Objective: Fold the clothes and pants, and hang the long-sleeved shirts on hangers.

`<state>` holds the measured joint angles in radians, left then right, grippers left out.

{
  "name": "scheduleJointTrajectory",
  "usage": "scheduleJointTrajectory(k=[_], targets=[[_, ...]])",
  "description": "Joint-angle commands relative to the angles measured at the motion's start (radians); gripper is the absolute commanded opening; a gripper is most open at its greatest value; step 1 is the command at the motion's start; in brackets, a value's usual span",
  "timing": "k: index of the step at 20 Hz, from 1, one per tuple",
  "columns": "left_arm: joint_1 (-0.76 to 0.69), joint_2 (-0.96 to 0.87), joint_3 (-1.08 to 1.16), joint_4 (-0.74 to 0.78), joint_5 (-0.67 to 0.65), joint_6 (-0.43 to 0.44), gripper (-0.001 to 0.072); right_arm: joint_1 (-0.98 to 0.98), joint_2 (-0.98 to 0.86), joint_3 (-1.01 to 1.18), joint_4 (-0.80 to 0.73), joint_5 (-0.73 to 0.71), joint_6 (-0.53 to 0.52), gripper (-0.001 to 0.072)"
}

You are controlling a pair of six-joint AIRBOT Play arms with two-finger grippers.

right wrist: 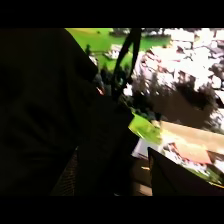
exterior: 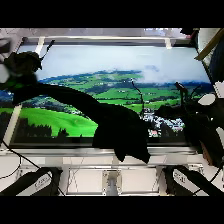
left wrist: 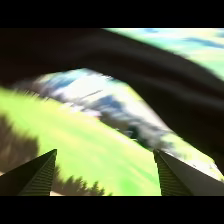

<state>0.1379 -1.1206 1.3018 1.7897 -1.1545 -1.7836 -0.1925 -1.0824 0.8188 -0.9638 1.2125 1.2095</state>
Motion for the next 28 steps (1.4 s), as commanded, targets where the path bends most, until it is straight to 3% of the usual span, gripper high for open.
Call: scheduleJointTrajectory(k=[1, 4, 8, 12, 13, 15, 18, 20, 28], targets=[[0.270, -0.021, -0.111, -0.196, 0.143, -0.112, 0.0702, 0.001, -0.010, -0.041, 0.121, -0.073, -0.020, 0.0483], [0.403, -0.064, -0.148, -0.239, 0.232, -0.208, 0.0703, 0.001, -0.010, -0.041, 0.131, -0.013, -0.018, 0.0482], [0.552, -0.126, -0.150, -0.241, 0.323, -0.217, 0.0702, 0.001, -0.010, -0.041, 0.134, -0.012, 0.031, 0.0481], [0.640, -0.249, -0.150, -0.437, 0.402, -0.211, 0.0702, 0.001, -0.010, -0.041, 0.202, -0.073, 0.084, 0.0481], [0.644, -0.282, -0.150, -0.505, 0.443, -0.192, 0.0698, 0.001, -0.010, -0.041, 0.243, -0.080, 0.084, 0.0481], [0.632, -0.340, -0.150, -0.623, 0.543, -0.152, 0.0571, 0.009, -0.010, -0.041, 0.301, -0.080, 0.084, 0.0480], [0.583, -0.411, -0.144, -0.767, 0.678, 0.004, 0.0571, 0.065, -0.010, -0.041, 0.310, -0.093, 0.084, 0.0480], [0.537, -0.462, -0.116, -0.771, 0.695, 0.093, 0.0571, 0.120, -0.010, -0.041, 0.313, -0.140, 0.085, 0.0480], [0.505, -0.592, 0.005, -0.765, 0.715, 0.101, 0.0553, 0.276, -0.010, -0.041, 0.316, -0.254, 0.088, 0.0480]])
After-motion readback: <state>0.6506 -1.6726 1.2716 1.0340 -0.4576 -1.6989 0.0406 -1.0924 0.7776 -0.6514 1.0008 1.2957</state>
